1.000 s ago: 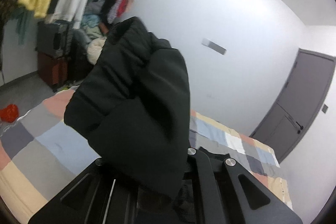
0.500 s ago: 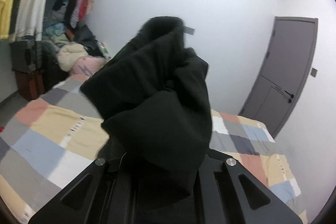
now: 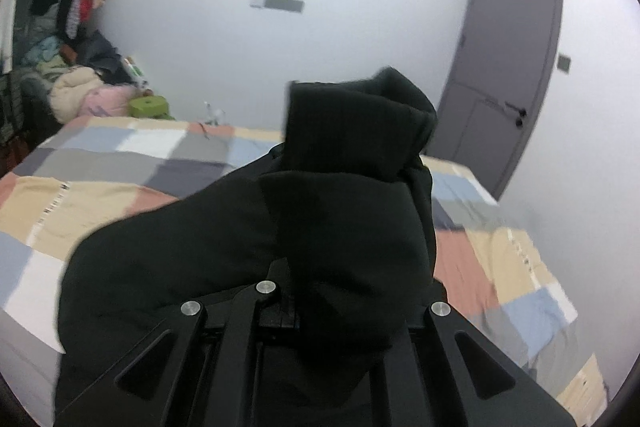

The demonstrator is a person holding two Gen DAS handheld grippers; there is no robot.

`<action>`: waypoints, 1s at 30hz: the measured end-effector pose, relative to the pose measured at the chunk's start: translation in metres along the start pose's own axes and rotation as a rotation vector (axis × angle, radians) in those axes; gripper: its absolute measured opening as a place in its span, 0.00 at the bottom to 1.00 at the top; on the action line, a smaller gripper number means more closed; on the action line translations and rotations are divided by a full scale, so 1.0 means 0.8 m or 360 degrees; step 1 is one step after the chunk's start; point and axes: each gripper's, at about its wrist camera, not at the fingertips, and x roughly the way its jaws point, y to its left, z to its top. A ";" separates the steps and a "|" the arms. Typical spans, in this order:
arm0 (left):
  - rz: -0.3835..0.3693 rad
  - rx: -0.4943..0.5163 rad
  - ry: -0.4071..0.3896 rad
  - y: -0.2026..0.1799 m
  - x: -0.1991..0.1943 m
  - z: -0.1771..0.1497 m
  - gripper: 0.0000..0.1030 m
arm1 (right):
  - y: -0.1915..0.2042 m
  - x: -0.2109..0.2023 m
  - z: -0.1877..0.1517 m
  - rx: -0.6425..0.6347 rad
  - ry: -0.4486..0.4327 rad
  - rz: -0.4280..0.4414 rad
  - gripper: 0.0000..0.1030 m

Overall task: Fold large clothes
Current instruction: 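Lift the gripped sleeve and fold it across the jacket body with the left tool, then open the left tool to release the sleeve and withdraw it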

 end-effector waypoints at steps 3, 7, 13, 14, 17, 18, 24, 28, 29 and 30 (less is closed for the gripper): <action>-0.0003 0.0028 0.0053 -0.027 0.034 -0.024 0.08 | -0.005 0.009 -0.004 0.0011 0.0036 0.0017 0.98; 0.0013 0.0054 0.0122 -0.043 0.075 -0.057 0.08 | -0.014 0.014 -0.006 0.0050 0.0046 0.0053 0.98; -0.0017 0.0051 0.0271 -0.029 0.120 -0.089 0.07 | -0.027 0.022 -0.013 0.0102 0.0062 0.0082 0.98; -0.0010 0.0080 0.0312 -0.034 0.131 -0.098 0.07 | -0.030 0.023 -0.015 0.0105 0.0061 0.0068 0.98; 0.0029 0.0161 0.0328 -0.042 0.138 -0.106 0.07 | -0.036 0.027 -0.018 0.0121 0.0080 0.0065 0.98; 0.0037 0.0167 0.0330 -0.037 0.136 -0.105 0.07 | -0.036 0.027 -0.019 0.0125 0.0080 0.0060 0.98; 0.0073 0.0166 0.0376 -0.033 0.124 -0.094 0.09 | -0.038 0.021 -0.020 0.0122 0.0060 0.0038 0.98; 0.0037 0.0146 0.0364 -0.031 0.096 -0.084 0.24 | -0.033 0.019 -0.019 0.0084 0.0050 0.0033 0.98; 0.0023 0.0134 0.0366 -0.028 0.089 -0.082 0.43 | -0.033 0.018 -0.018 0.0070 0.0046 0.0030 0.98; 0.0020 0.0136 0.0358 -0.027 0.083 -0.080 0.52 | -0.030 0.016 -0.018 0.0046 0.0040 0.0019 0.98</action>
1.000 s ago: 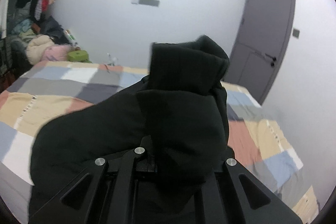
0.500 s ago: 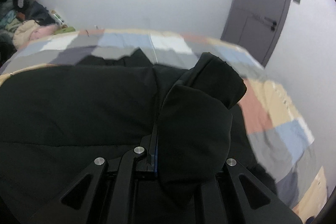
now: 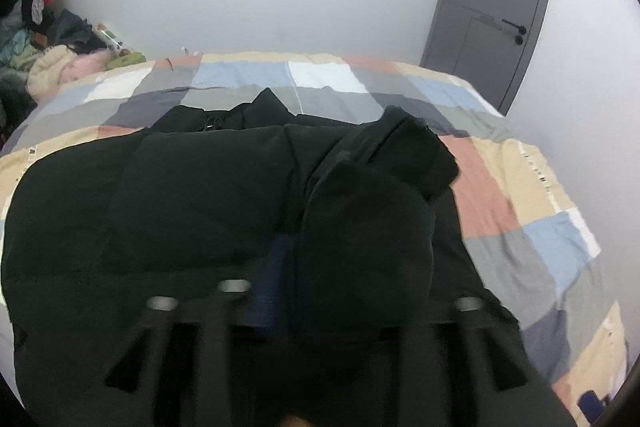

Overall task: Fold large clothes
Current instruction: 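Open the left tool to release the sleeve and withdraw it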

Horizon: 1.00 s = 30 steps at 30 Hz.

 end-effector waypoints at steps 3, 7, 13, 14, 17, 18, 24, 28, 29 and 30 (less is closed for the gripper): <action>0.0024 0.0042 -0.0076 0.005 -0.030 0.000 0.93 | 0.002 -0.001 0.003 -0.0021 0.0000 0.0004 0.98; -0.0024 0.0003 -0.0166 0.032 -0.079 -0.001 1.00 | 0.010 -0.002 0.013 -0.0015 -0.0010 0.0053 0.98; 0.0034 -0.0064 -0.0270 0.098 -0.144 0.004 1.00 | 0.040 -0.003 0.063 -0.0105 -0.0133 0.0079 0.98; 0.0052 -0.0075 -0.0283 0.108 -0.152 0.006 1.00 | 0.047 0.000 0.074 -0.0124 -0.0153 0.0078 0.98; 0.0096 -0.0119 -0.0325 0.152 -0.179 0.013 1.00 | 0.071 0.023 0.101 -0.0198 -0.0170 0.0082 0.98; 0.0104 -0.0128 -0.0331 0.165 -0.184 0.015 1.00 | 0.077 0.032 0.107 -0.0214 -0.0165 0.0089 0.98; 0.0176 -0.0157 -0.0319 0.232 -0.175 0.020 1.00 | 0.120 0.122 0.137 -0.0299 -0.0069 0.0146 0.86; 0.0207 -0.0170 -0.0262 0.262 -0.134 0.019 1.00 | 0.136 0.197 0.142 -0.0327 0.0025 0.0137 0.71; 0.0214 -0.0163 -0.0246 0.268 -0.119 0.018 0.99 | 0.137 0.218 0.142 -0.0329 0.0050 0.0135 0.67; 0.0216 -0.0158 -0.0236 0.270 -0.107 0.017 0.99 | 0.136 0.236 0.142 -0.0327 0.0070 0.0124 0.66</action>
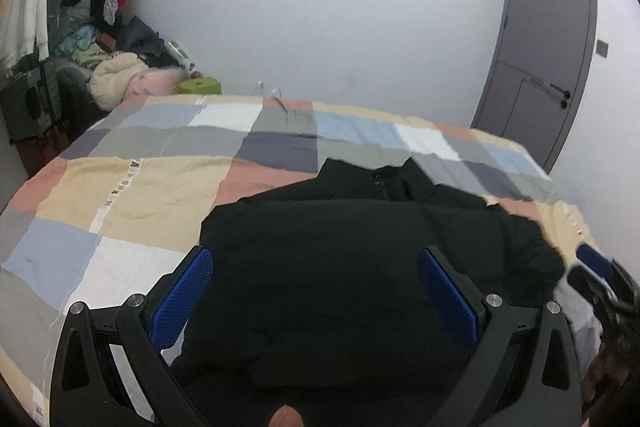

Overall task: Fold large clothes
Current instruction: 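Open the left tool to release the sleeve and withdraw it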

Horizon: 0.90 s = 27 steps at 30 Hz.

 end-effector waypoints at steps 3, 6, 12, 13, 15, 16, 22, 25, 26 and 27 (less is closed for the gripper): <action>0.0002 0.0019 0.0066 0.001 0.047 -0.012 0.99 | -0.009 0.037 -0.005 -0.0008 0.0044 -0.0070 0.64; 0.0019 0.0047 0.0111 -0.003 0.088 -0.026 1.00 | -0.025 0.071 -0.017 0.0002 0.0091 -0.0146 0.65; 0.0040 0.0128 0.0094 -0.011 0.126 -0.046 1.00 | -0.039 0.089 -0.041 -0.0016 0.0091 -0.0117 0.67; 0.0039 0.0132 0.0095 -0.012 0.128 -0.047 1.00 | -0.039 0.090 -0.045 -0.0018 0.0088 -0.0124 0.67; 0.0031 0.0130 0.0093 -0.011 0.135 -0.051 1.00 | -0.037 0.093 -0.051 -0.0036 0.0081 -0.0139 0.67; 0.0030 0.0129 0.0094 -0.010 0.137 -0.052 1.00 | -0.036 0.096 -0.055 -0.0045 0.0080 -0.0147 0.67; 0.0016 0.0098 0.0115 -0.015 0.160 -0.060 1.00 | -0.050 0.118 -0.064 -0.0018 0.0104 -0.0115 0.67; 0.0022 0.0104 0.0129 -0.017 0.166 -0.061 1.00 | -0.055 0.124 -0.067 0.0001 0.0113 -0.0106 0.67; 0.0023 0.0103 0.0138 -0.017 0.168 -0.060 1.00 | -0.056 0.125 -0.068 0.0003 0.0118 -0.0105 0.67; 0.0022 0.0100 0.0148 -0.017 0.169 -0.059 1.00 | -0.055 0.125 -0.068 0.0004 0.0125 -0.0107 0.67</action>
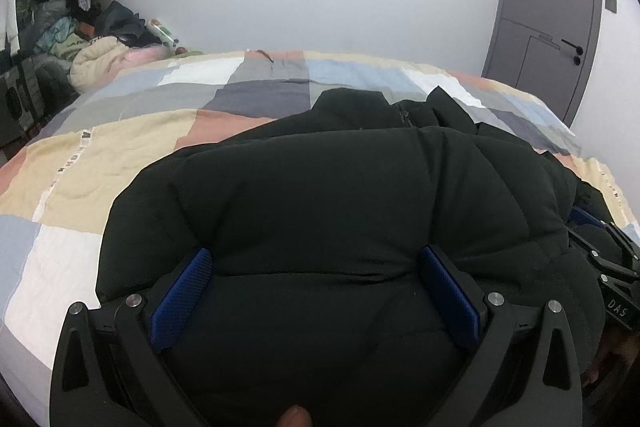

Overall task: Fold large clothes
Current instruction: 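Open the left tool to release the sleeve and withdraw it, then move both tools to the hem of the black jacket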

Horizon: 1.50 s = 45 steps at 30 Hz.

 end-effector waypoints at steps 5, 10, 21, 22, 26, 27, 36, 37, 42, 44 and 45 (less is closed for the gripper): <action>0.0000 -0.0044 0.0041 0.007 -0.015 0.002 1.00 | -0.002 -0.016 0.008 0.0038 0.0010 0.0051 0.68; 0.0045 -0.0034 0.0033 0.007 -0.061 0.018 1.00 | 0.002 -0.063 0.029 0.0087 -0.0019 0.0063 0.68; -0.0008 -0.0005 -0.0172 -0.029 -0.242 0.043 1.00 | 0.061 -0.225 0.072 -0.0044 -0.0226 0.0063 0.70; -0.0015 0.0003 -0.0193 -0.034 -0.259 0.042 1.00 | 0.066 -0.240 0.073 -0.0041 -0.0247 0.0068 0.71; -0.0044 0.0009 -0.0249 -0.045 -0.321 0.032 1.00 | 0.081 -0.288 0.074 -0.0045 -0.0301 0.0074 0.72; -0.0057 0.0006 -0.0259 -0.046 -0.333 0.029 1.00 | 0.085 -0.299 0.073 -0.0047 -0.0315 0.0078 0.72; -0.0105 -0.0028 -0.0313 -0.050 -0.425 -0.033 1.00 | 0.109 -0.387 0.029 -0.0058 -0.0368 0.0051 0.74; -0.0107 -0.0037 -0.0312 -0.049 -0.432 -0.047 1.00 | 0.109 -0.391 0.021 -0.0050 -0.0367 0.0054 0.75; -0.0134 -0.0069 -0.0286 -0.042 -0.451 -0.104 1.00 | 0.110 -0.413 -0.032 -0.0023 -0.0349 0.0050 0.75; -0.0141 -0.0072 -0.0277 -0.040 -0.459 -0.125 1.00 | 0.110 -0.419 -0.049 -0.0008 -0.0322 0.0052 0.75; -0.0145 -0.0070 -0.0268 -0.039 -0.463 -0.135 1.00 | 0.110 -0.422 -0.054 -0.0003 -0.0314 0.0050 0.75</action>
